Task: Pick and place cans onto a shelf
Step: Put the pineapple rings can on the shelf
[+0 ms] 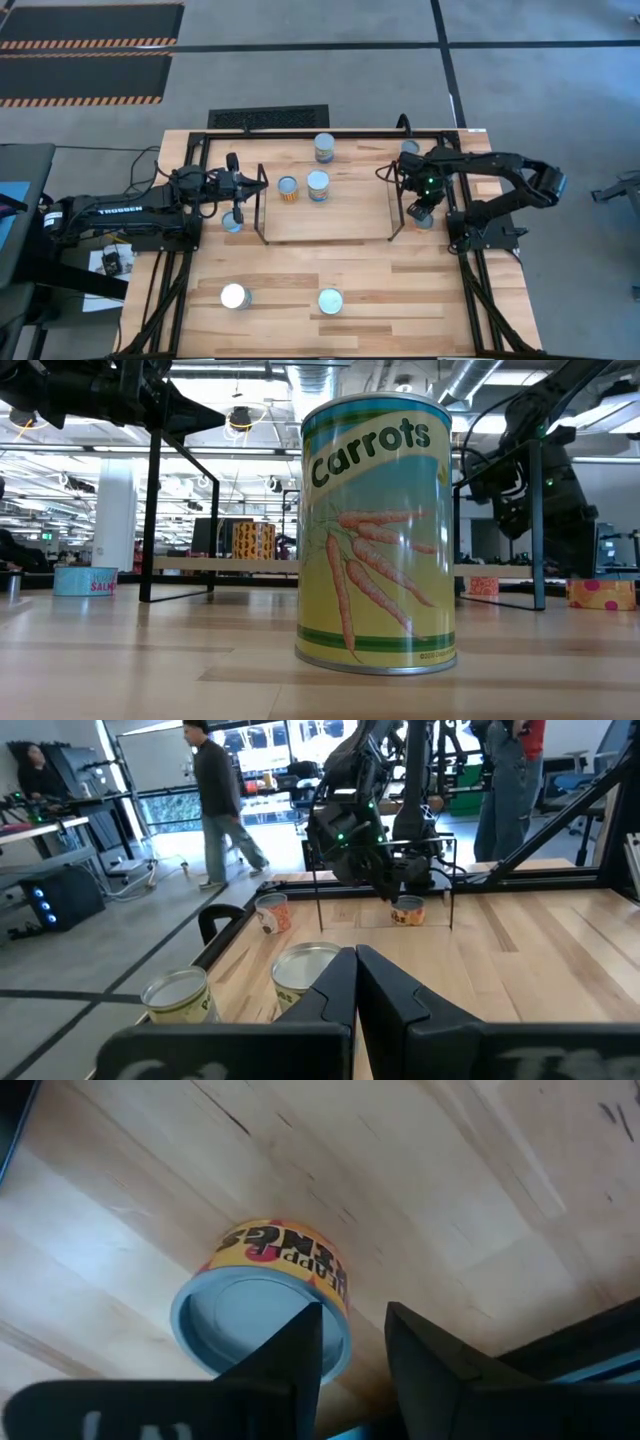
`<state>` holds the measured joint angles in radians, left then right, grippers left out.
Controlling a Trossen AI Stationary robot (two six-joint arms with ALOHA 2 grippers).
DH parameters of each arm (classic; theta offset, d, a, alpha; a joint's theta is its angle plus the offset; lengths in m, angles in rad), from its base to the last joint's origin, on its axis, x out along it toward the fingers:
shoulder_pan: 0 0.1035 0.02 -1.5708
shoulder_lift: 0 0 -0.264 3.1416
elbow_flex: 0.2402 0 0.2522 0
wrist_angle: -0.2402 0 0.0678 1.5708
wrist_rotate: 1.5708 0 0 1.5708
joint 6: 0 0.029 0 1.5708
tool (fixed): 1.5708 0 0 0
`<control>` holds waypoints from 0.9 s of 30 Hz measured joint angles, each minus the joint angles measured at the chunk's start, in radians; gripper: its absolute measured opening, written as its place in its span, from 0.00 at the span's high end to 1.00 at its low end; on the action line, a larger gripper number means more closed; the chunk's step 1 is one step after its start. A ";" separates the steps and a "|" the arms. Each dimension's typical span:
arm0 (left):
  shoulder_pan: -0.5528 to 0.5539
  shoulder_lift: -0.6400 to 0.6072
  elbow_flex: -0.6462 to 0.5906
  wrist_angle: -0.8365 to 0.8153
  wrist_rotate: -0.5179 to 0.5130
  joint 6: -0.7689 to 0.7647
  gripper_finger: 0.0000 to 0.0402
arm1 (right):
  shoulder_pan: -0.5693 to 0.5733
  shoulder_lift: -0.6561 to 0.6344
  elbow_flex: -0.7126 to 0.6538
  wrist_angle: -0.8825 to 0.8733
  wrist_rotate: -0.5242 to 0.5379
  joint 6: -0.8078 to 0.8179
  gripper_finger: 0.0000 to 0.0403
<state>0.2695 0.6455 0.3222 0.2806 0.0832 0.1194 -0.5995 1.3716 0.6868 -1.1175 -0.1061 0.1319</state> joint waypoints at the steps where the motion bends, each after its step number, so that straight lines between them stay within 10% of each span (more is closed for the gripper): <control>1: 0.000 0.000 0.000 0.000 0.000 0.000 1.00 | 0.000 0.002 0.000 0.000 -0.001 -0.002 0.69; 27: 0.000 0.000 0.000 0.000 0.000 0.001 1.00 | 0.000 0.086 0.002 0.029 -0.055 -0.002 0.83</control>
<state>0.2695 0.6453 0.3222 0.2810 0.0834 0.1200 -0.5995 1.4576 0.6891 -1.0883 -0.1608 0.1303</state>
